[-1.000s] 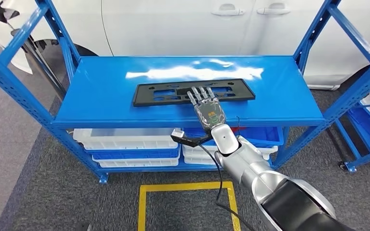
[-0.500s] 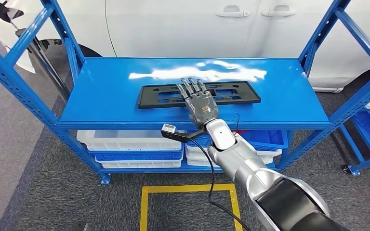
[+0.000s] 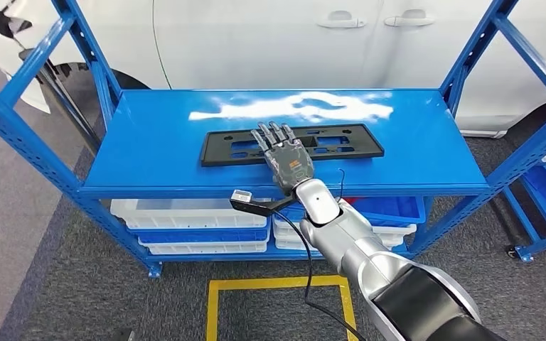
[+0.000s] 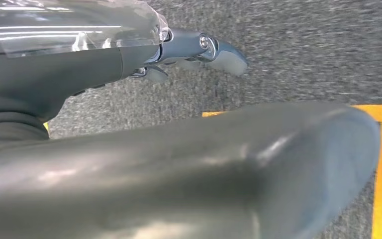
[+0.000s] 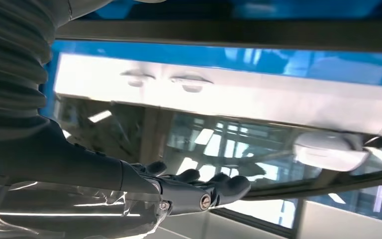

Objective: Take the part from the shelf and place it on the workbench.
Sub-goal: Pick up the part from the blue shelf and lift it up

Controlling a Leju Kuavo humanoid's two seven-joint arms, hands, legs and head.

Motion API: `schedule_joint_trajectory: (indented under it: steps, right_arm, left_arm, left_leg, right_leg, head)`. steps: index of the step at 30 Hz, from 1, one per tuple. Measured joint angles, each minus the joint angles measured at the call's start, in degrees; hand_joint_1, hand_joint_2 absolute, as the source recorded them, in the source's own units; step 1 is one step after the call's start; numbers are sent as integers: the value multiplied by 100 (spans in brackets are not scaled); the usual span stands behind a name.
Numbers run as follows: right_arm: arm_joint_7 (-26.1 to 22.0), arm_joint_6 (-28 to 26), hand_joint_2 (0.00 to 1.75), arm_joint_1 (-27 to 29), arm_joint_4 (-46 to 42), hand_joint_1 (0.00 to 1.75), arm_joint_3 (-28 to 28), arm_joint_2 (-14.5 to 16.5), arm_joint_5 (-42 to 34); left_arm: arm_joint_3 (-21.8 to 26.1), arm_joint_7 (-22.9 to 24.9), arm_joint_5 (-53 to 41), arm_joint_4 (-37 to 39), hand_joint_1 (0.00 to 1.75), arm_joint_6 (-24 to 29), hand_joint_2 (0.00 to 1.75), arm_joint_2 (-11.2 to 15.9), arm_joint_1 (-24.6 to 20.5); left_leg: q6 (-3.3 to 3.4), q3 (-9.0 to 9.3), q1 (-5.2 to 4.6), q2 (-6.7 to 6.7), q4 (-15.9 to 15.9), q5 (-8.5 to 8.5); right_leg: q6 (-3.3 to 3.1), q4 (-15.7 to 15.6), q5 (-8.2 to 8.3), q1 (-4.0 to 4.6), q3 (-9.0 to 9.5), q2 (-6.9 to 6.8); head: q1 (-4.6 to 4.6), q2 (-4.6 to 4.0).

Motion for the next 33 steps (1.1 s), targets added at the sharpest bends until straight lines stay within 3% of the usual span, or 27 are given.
schedule_joint_trajectory:
  steps: [2, 4, 7, 8, 9, 10, 12, 14, 16, 19, 20, 22, 24, 25, 27, 28, 30, 33]
  right_arm:
    - [-17, 88, 175, 2, 6, 0, 3, 3, 75]
    - [-34, 239, 175, 3, 16, 0, 20, 5, 193]
    - [-8, 412, 175, 56, 49, 0, 73, 5, 347]
    - [24, 454, 175, 92, 63, 0, 93, 4, 388]
    - [65, 484, 175, 125, 76, 0, 111, 3, 418]
    - [110, 504, 175, 148, 85, 0, 128, 3, 435]
    - [187, 524, 175, 149, 92, 0, 146, 1, 437]
    - [247, 537, 175, 123, 92, 0, 148, -5, 419]
    - [286, 555, 175, 109, 93, 0, 148, -30, 387]
    - [304, 574, 175, 94, 93, 0, 148, -84, 362]
    - [307, 576, 175, 85, 93, 0, 148, -92, 358]
    - [308, 581, 175, 81, 99, 0, 148, -97, 354]
    - [315, 586, 175, 108, 114, 0, 148, -101, 354]
    - [327, 588, 175, 120, 121, 0, 148, -104, 355]
    - [358, 588, 175, 128, 128, 0, 148, -109, 355]
    - [372, 586, 175, 124, 131, 0, 148, -112, 352]
    - [382, 573, 175, 121, 134, 0, 148, -122, 333]
    - [379, 535, 175, 119, 137, 0, 148, -140, 302]
  left_arm:
    - [1, -1, 2, 0, 0, 2, 0, 0, 9]
    - [2, -5, 14, 0, 0, 5, 0, 2, 3]
    - [2, -11, 44, 0, 0, 7, 0, 4, -10]
    - [2, -12, 51, 0, 0, 3, 0, 4, -5]
    - [2, -13, 54, 0, 0, -3, 0, 4, 1]
    - [3, -15, 55, 0, 0, -9, 0, 3, 7]
    - [3, -25, 57, 1, 0, -15, 0, -4, 10]
    - [2, -33, 56, 2, 0, -16, 0, -14, 4]
    - [2, -34, 56, 2, 0, -13, 0, -19, 1]
    - [3, -33, 56, 2, 0, -5, 0, -17, -3]
    - [3, -33, 57, 2, 0, -3, 0, -16, -4]
    - [2, -33, 57, 2, 0, -2, 0, -17, 3]
    - [2, -32, 58, 2, 0, 0, 0, -15, 20]
    - [2, -32, 59, 2, 0, 4, 0, -11, 25]
    - [2, -30, 59, 3, 0, 16, 0, -1, 29]
    - [1, -28, 58, 3, 0, 20, 0, 3, 29]
    - [1, -20, 56, 4, 0, 22, 0, 4, 28]
    - [2, -16, 53, 3, 0, 22, 0, 5, 35]
  left_leg:
    - [86, 2, -4, -8, -19, 5]
    - [150, 28, 4, -9, -41, 4]
    - [212, 50, -5, -8, -48, -28]
    - [225, 59, -11, -9, -47, -43]
    - [232, 75, -17, -12, -47, -60]
    - [232, 98, -22, -15, -47, -77]
    - [216, 156, -32, -21, -49, -113]
    - [176, 189, -49, -20, -47, -150]
    - [118, 206, -54, -14, -64, -179]
    - [34, 183, -50, 2, 87, -288]
    - [9, 73, -48, 4, 331, -399]
    - [-37, -341, -36, 5, 1085, -679]
    - [-71, -666, -21, 6, 1534, -710]
    - [-81, -672, -14, 7, 1433, -547]
    - [-84, -420, 0, 20, 725, -50]
    - [-71, -255, -4, 25, 350, 108]
    - [3, -90, -17, 28, -11, 148]
    - [131, -18, -10, 10, -78, 58]
  right_leg:
    - [52, 1, -17, -9, 3, -3]
    - [103, 218, -161, -24, -85, -7]
    - [135, 1260, -584, -29, -637, -7]
    - [132, 1538, -633, -28, -810, -7]
    - [120, 1615, -575, -26, -891, -7]
    - [98, 1463, -416, -21, -858, -7]
    - [20, 704, 12, 5, -544, -7]
    - [-45, 118, 205, 46, -279, -13]
    - [-77, -7, 181, 76, -221, -13]
    - [-134, -113, 175, 23, -93, -10]
    - [-157, -144, 163, 3, -37, -12]
    - [-194, -152, 103, 7, 35, -12]
    - [-192, -146, 31, 9, 111, -3]
    - [-180, -138, -11, 4, 159, 3]
    - [-137, -114, -116, -8, 264, 10]
    - [-105, -93, -170, -2, 298, 14]
    - [-40, -82, -228, 19, 323, 20]
    - [47, -29, -260, 30, 336, 19]
  head:
    - [0, -1]
    - [0, -1]
    - [0, -1]
    - [0, 0]
    - [0, -1]
    - [0, -1]
    - [0, 0]
    - [0, 0]
    - [0, -1]
    - [0, 0]
    - [-1, 0]
    - [-1, 0]
    - [-1, 1]
    - [-1, 1]
    - [-1, 0]
    - [0, 0]
    - [-1, -1]
    - [0, -1]
